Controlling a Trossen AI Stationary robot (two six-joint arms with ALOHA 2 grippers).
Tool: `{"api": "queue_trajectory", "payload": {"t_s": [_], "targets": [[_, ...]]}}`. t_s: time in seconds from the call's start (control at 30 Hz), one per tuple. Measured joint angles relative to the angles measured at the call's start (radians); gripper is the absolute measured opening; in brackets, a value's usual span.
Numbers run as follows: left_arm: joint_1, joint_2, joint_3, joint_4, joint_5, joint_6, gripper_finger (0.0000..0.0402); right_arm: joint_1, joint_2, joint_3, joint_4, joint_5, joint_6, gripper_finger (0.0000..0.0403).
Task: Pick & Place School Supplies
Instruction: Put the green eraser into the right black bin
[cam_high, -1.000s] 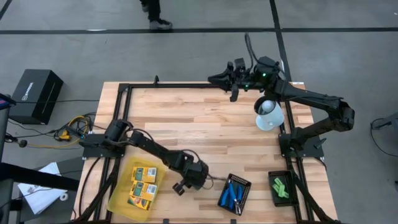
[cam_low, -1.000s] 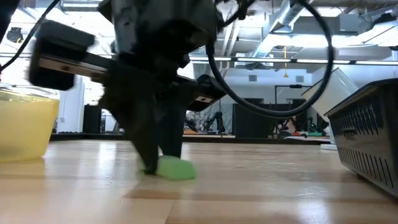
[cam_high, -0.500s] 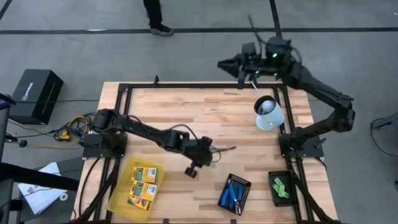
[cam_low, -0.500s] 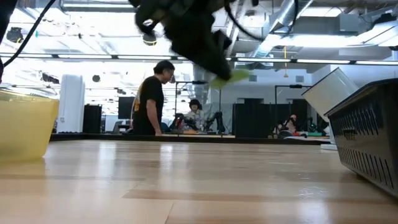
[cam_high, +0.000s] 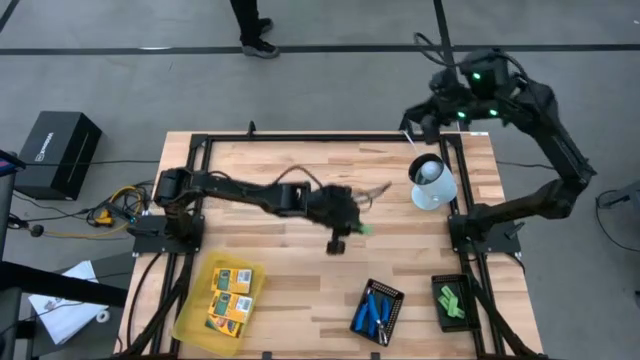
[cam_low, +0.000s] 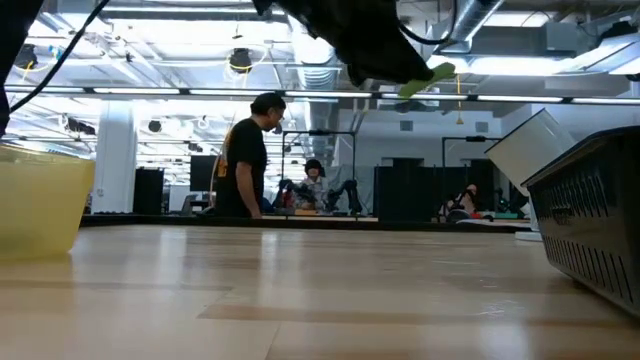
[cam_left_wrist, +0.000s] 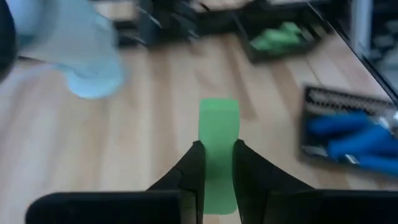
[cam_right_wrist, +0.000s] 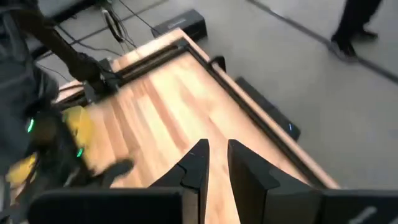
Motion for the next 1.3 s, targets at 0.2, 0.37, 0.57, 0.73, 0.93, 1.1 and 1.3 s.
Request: {"api": "queue_trajectory", "payload": {"t_s": [0.2,0.37,0.57,0.73,0.93,1.1,1.3], "targets": [[0.1,-0.005,0.072,0.002,-0.005,-0.001,0.0045,-0.007,-0.109,0.002,-0.125,0.017,0.104,0.0052],[0.169,-0.029,0.133,-0.032,-0.009,0.033,0.0045,-0.001,-0.168,-0.003,-0.209,0.034,0.235,0.0052],[0.216,-0.09,0.194,-0.031,-0.062,0.071,0.0045,0.094,-0.188,-0.106,-0.222,0.036,0.326,0.0054],[0.228,-0.142,0.205,-0.044,-0.106,0.079,0.0044,0.142,-0.173,-0.225,-0.048,0.001,0.364,0.0092],[0.222,-0.151,0.203,-0.085,-0.144,0.081,0.0044,0.148,-0.094,-0.291,0.146,-0.044,0.374,0.0167],[0.217,-0.15,0.203,-0.091,-0.177,0.097,0.0044,0.149,-0.014,-0.292,0.243,-0.128,0.382,0.0198],[0.219,-0.15,0.203,-0.09,-0.205,0.107,0.0044,0.167,0.019,-0.292,0.28,-0.156,0.382,0.0192]]}}
